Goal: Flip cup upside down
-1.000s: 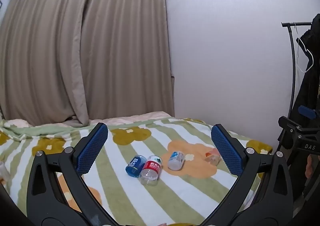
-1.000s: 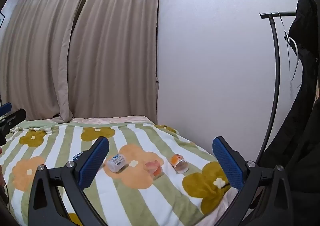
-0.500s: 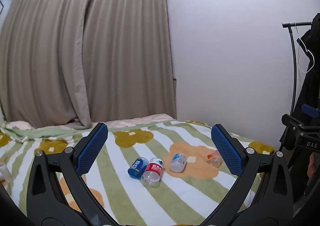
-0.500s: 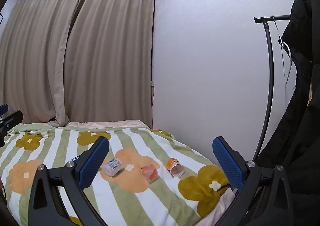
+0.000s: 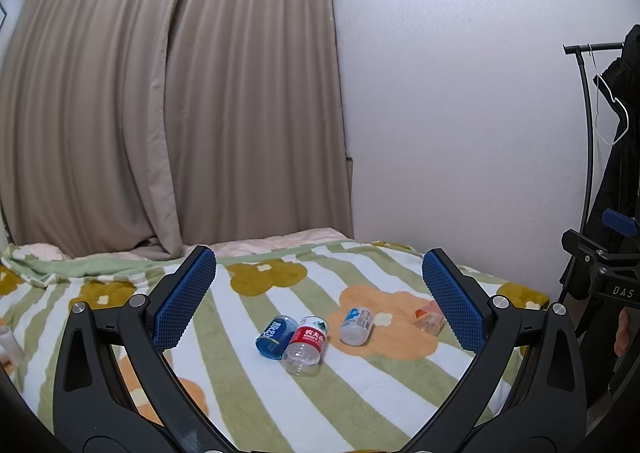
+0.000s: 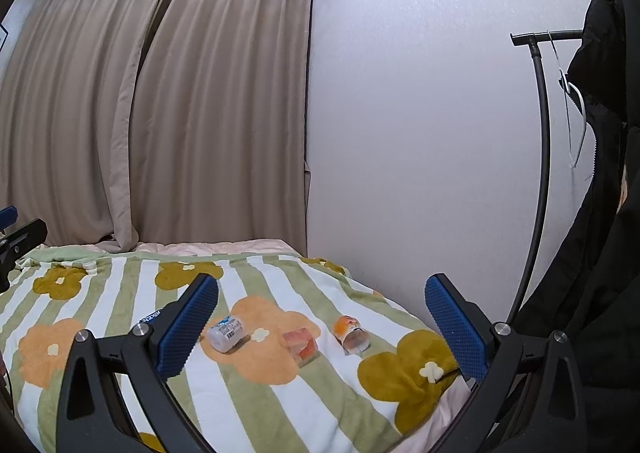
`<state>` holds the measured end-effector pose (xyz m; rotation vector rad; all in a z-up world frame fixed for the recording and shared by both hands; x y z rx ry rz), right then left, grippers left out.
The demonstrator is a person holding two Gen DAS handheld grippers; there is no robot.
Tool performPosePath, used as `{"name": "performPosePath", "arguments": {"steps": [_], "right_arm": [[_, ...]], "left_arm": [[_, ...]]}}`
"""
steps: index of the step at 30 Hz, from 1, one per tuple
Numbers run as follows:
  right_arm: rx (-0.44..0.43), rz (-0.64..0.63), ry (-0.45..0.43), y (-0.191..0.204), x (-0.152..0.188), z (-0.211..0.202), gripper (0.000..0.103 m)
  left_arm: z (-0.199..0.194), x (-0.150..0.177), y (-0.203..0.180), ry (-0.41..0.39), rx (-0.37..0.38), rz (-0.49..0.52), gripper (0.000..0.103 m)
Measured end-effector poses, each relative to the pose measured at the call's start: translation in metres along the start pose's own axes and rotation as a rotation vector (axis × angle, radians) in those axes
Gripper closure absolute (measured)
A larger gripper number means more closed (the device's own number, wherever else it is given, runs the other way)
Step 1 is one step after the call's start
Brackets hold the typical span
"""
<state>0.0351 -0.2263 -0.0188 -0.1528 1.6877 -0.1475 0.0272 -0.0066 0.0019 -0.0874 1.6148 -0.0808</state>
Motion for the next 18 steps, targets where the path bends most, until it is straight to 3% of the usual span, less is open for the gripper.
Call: {"name": "performPosePath", "arguments": {"steps": [18], "right_arm": [[-0.001,0.000,0.001,-0.0009,0.0011,0.0004,0.000]], "left_arm": [[-0.0001,0.0004,0.0000,-0.001,-0.001,0.004,0.000]]}}
Point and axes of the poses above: each gripper's, at about its wrist camera, not at the fingertips, and z roughly the way its jaws point, y to its left, x to its underside, the point moved 3 cm from there along z, roughly the way its jaws point, and after that the axes turned 9 degrees about -z, right-handed, at the moved point
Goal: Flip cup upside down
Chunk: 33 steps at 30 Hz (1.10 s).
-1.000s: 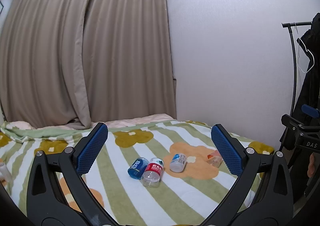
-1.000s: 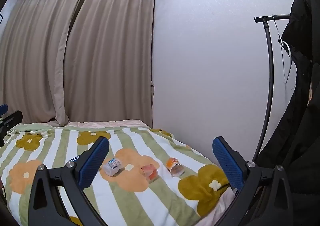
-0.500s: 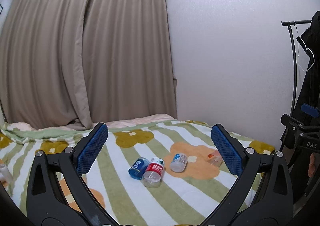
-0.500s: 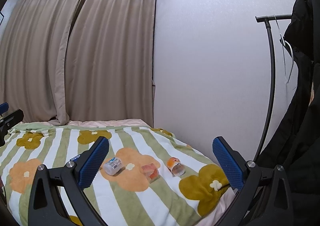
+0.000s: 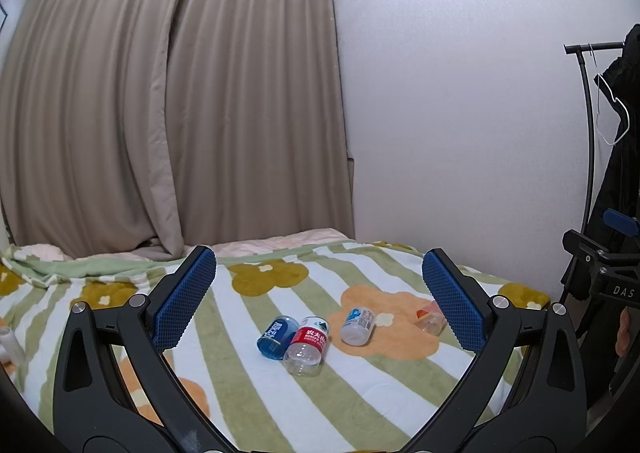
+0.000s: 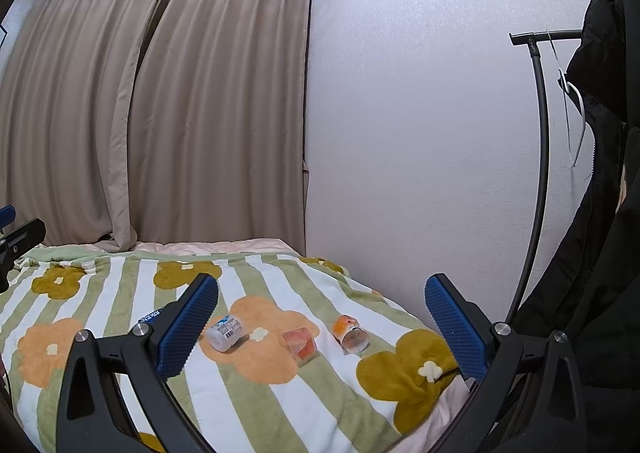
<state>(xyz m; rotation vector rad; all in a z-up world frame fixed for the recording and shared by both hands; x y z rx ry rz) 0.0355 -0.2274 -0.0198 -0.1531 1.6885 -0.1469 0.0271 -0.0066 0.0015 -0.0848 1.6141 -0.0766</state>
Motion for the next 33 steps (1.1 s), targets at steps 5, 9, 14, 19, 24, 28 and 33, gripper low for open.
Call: {"name": "performPosePath", "arguments": {"steps": [5,9,14,19,24,28,33], "right_arm": [[0.001,0.001,0.002,0.0001,0.0010,0.0003,0.000],[0.000,0.000,0.002,0.0001,0.0005,0.0004,0.000],[0.002,0.000,0.002,0.0002,0.0009,0.0004,0.000],[0.000,0.000,0.004,-0.0005,0.0004,0.0008,0.000],[0.000,0.001,0.003,-0.0002,0.0011,0.0007,0.000],[0.000,0.001,0.004,-0.0001,0.0014,0.0008,0.000],[0.000,0.002,0.004,-0.0002,0.0014,0.0011,0.000]], "left_arm": [[0.0002,0.0009,-0.0002,-0.001,0.000,0.000,0.000],[0.0002,0.0004,0.0002,0.000,0.001,-0.001,0.000],[0.0003,0.0007,0.0001,0.000,0.000,-0.001,0.000],[0.0004,0.0008,0.0002,0.000,0.000,-0.001,0.000],[0.0004,0.0008,0.0003,0.000,0.000,-0.002,0.000],[0.0004,0.0010,0.0002,0.002,0.000,0.000,0.000],[0.0017,0.0027,0.0001,0.002,0.000,-0.001,0.000]]}}
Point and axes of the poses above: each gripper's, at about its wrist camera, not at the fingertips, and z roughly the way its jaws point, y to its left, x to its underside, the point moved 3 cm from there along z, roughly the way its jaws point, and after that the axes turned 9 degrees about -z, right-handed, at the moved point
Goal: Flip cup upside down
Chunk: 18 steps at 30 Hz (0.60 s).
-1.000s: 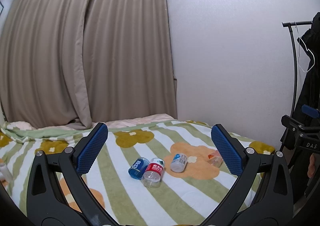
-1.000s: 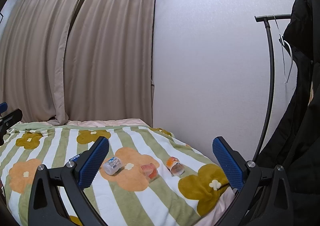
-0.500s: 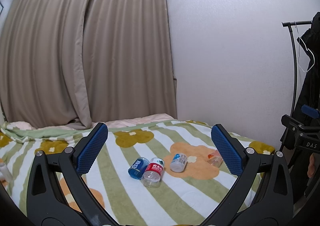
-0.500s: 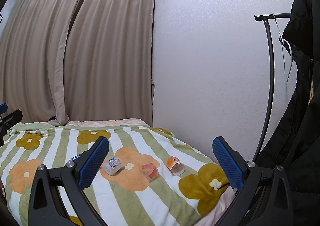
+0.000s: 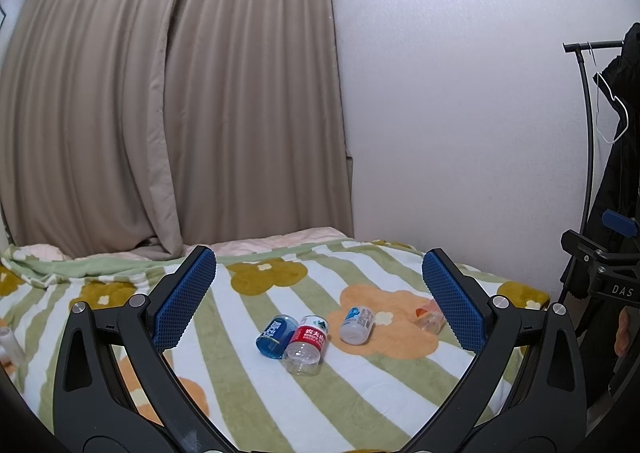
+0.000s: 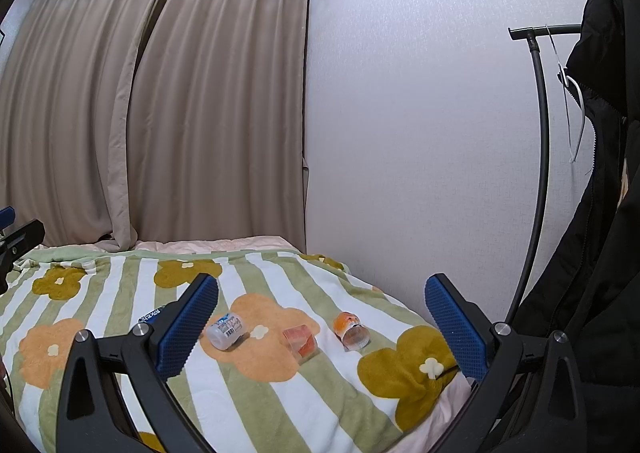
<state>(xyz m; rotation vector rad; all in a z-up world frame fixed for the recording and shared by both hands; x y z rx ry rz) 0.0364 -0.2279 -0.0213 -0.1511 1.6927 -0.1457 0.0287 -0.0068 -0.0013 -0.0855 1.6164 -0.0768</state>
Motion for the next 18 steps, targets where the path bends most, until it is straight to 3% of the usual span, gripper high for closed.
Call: {"name": "performPosePath", "arguments": {"steps": [13,18], "right_arm": [[-0.005,0.000,0.009,0.000,0.001,0.001,0.000],[-0.041,-0.004,0.117,-0.013,-0.005,0.037,0.000]], "left_arm": [[0.002,0.003,-0.001,0.007,0.000,0.003,0.000],[0.012,0.006,-0.001,0.039,-0.007,0.013,0.000]]}}
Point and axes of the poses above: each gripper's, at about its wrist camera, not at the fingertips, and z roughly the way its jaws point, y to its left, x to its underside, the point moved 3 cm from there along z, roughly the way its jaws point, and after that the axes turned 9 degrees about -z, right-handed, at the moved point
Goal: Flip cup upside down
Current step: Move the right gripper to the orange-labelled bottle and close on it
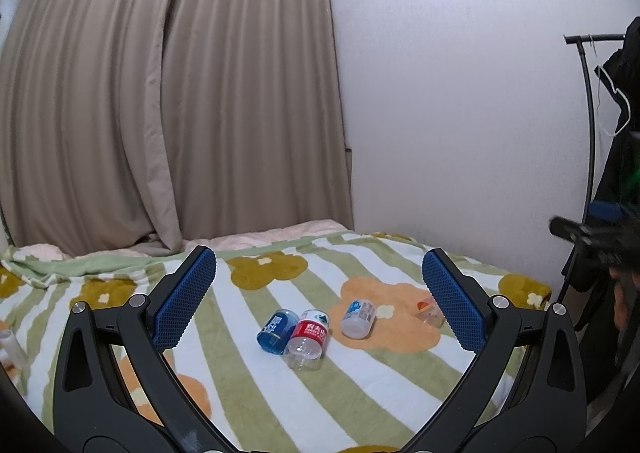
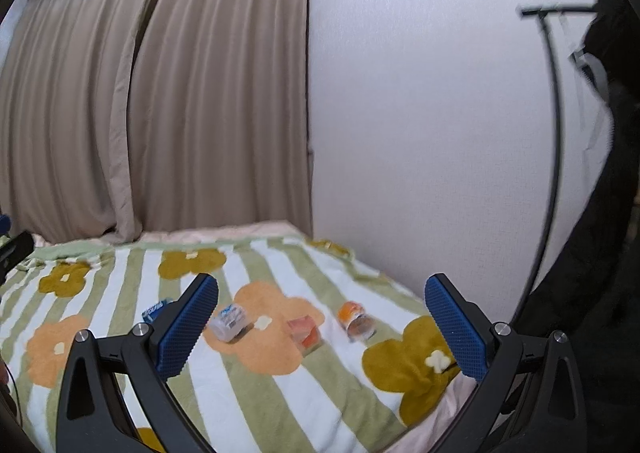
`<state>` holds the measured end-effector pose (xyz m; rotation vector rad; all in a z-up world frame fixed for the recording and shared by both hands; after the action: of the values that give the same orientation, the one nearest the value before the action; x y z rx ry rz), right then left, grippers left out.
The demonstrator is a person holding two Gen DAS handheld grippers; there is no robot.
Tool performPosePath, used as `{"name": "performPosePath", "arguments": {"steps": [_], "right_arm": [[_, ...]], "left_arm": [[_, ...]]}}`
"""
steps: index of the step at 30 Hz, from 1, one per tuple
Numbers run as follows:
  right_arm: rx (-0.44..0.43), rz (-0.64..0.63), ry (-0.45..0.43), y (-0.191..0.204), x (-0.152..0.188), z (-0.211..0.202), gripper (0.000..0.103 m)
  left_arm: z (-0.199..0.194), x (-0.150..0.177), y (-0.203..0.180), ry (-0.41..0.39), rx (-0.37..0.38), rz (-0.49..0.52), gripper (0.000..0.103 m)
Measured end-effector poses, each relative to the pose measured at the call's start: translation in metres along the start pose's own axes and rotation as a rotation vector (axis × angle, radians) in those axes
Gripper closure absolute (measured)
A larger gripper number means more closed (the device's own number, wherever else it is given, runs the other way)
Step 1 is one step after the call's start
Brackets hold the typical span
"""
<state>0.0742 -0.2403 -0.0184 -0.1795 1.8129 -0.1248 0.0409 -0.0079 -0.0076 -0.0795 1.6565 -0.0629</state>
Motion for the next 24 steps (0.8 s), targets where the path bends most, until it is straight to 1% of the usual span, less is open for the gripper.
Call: {"name": "performPosePath", "arguments": {"steps": [2,6,10,12,14,18,19,20,22,24], "right_arm": [[0.007,-0.042,0.057,-0.005,-0.009,0.027,0.000],[-0.111,-0.032,0.194,-0.017,-0.018,0.097,0.000],[-0.167,-0.060,0.325,-0.019,-0.011,0.168,0.000],[-0.165,-0.110,0.395,-0.017,0.001,0.210,0.000],[-0.158,-0.143,0.450,-0.015,0.014,0.241,0.000],[-0.169,-0.137,0.583,-0.018,0.049,0.309,0.000],[-0.166,-0.143,0.619,-0.018,0.060,0.326,0.000],[-0.159,-0.156,0.653,-0.017,0.070,0.340,0.001],[-0.157,-0.170,0.704,-0.019,0.086,0.360,0.008],[-0.158,-0.144,0.752,-0.022,0.102,0.378,0.011]], "left_arm": [[0.008,0.000,0.001,0.017,-0.006,0.004,0.000],[0.031,0.000,0.003,0.049,-0.019,0.025,0.000],[0.072,0.008,0.005,0.124,-0.006,0.056,0.000],[0.094,0.015,0.007,0.179,0.018,0.061,0.000],[0.122,0.029,0.009,0.248,0.044,0.056,0.000],[0.168,0.066,0.009,0.378,0.075,0.051,0.000],[0.180,0.078,0.007,0.419,0.085,0.050,0.000],[0.187,0.086,0.007,0.444,0.091,0.048,0.000],[0.203,0.106,0.007,0.505,0.106,0.037,0.000],[0.216,0.126,0.007,0.564,0.114,0.027,0.000]]}}
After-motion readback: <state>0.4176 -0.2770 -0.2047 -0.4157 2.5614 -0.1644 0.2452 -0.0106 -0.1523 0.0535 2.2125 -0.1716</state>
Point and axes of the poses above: each gripper's, at about its wrist camera, not at the fingertips, and z roughly the way its jaws point, y to its left, x to its underside, the point moved 3 cm from there along z, roughly the way its jaws point, and after that the axes turned 9 degrees about -z, right-handed, at the moved point
